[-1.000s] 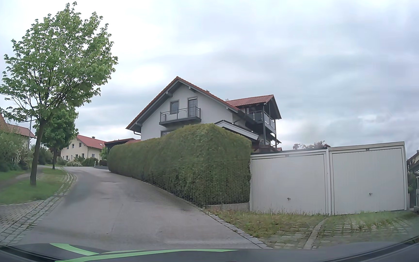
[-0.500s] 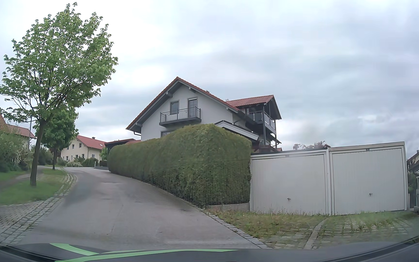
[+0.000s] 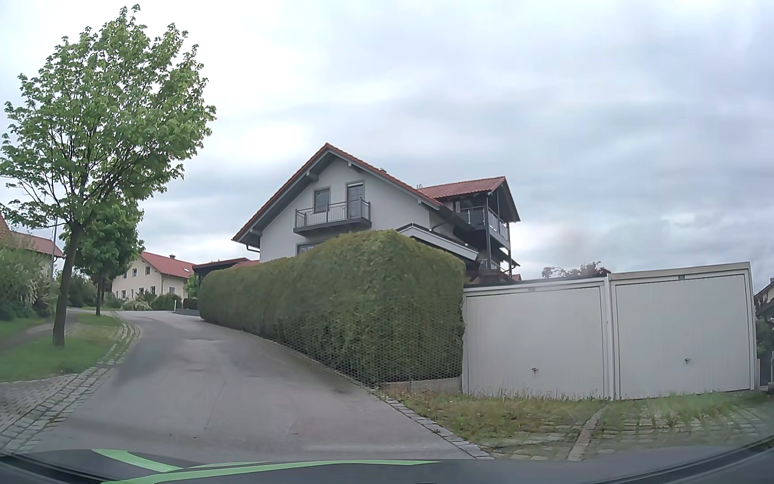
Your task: Follow the waypoints while adhering to traffic rules and regulations
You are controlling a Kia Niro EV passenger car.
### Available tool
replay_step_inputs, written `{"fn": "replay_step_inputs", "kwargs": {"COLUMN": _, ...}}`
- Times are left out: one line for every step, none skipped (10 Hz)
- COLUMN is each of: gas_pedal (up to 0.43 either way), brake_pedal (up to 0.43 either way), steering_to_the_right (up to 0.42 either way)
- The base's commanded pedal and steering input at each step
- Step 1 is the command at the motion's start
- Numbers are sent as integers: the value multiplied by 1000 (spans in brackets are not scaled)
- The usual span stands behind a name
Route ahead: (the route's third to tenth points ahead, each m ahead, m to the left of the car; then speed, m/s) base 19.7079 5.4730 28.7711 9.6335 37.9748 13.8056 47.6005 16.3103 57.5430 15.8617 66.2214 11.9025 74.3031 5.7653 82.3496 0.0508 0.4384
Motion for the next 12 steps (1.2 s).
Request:
{"fn": "replay_step_inputs", "kwargs": {"gas_pedal": 500, "brake_pedal": 0, "steering_to_the_right": -130}}
{"fn": "replay_step_inputs", "kwargs": {"gas_pedal": 500, "brake_pedal": 0, "steering_to_the_right": -136}}
{"fn": "replay_step_inputs", "kwargs": {"gas_pedal": 500, "brake_pedal": 0, "steering_to_the_right": -142}}
{"fn": "replay_step_inputs", "kwargs": {"gas_pedal": 500, "brake_pedal": 0, "steering_to_the_right": -150}}
{"fn": "replay_step_inputs", "kwargs": {"gas_pedal": 500, "brake_pedal": 0, "steering_to_the_right": -168}}
{"fn": "replay_step_inputs", "kwargs": {"gas_pedal": 500, "brake_pedal": 0, "steering_to_the_right": -187}}
{"fn": "replay_step_inputs", "kwargs": {"gas_pedal": 500, "brake_pedal": 0, "steering_to_the_right": -215}}
{"fn": "replay_step_inputs", "kwargs": {"gas_pedal": 520, "brake_pedal": 0, "steering_to_the_right": -239}}
{"fn": "replay_step_inputs", "kwargs": {"gas_pedal": 531, "brake_pedal": 0, "steering_to_the_right": -263}}
{"fn": "replay_step_inputs", "kwargs": {"gas_pedal": 531, "brake_pedal": 0, "steering_to_the_right": -277}}
{"fn": "replay_step_inputs", "kwargs": {"gas_pedal": 539, "brake_pedal": 0, "steering_to_the_right": -286}}
{"fn": "replay_step_inputs", "kwargs": {"gas_pedal": 539, "brake_pedal": 0, "steering_to_the_right": -287}}
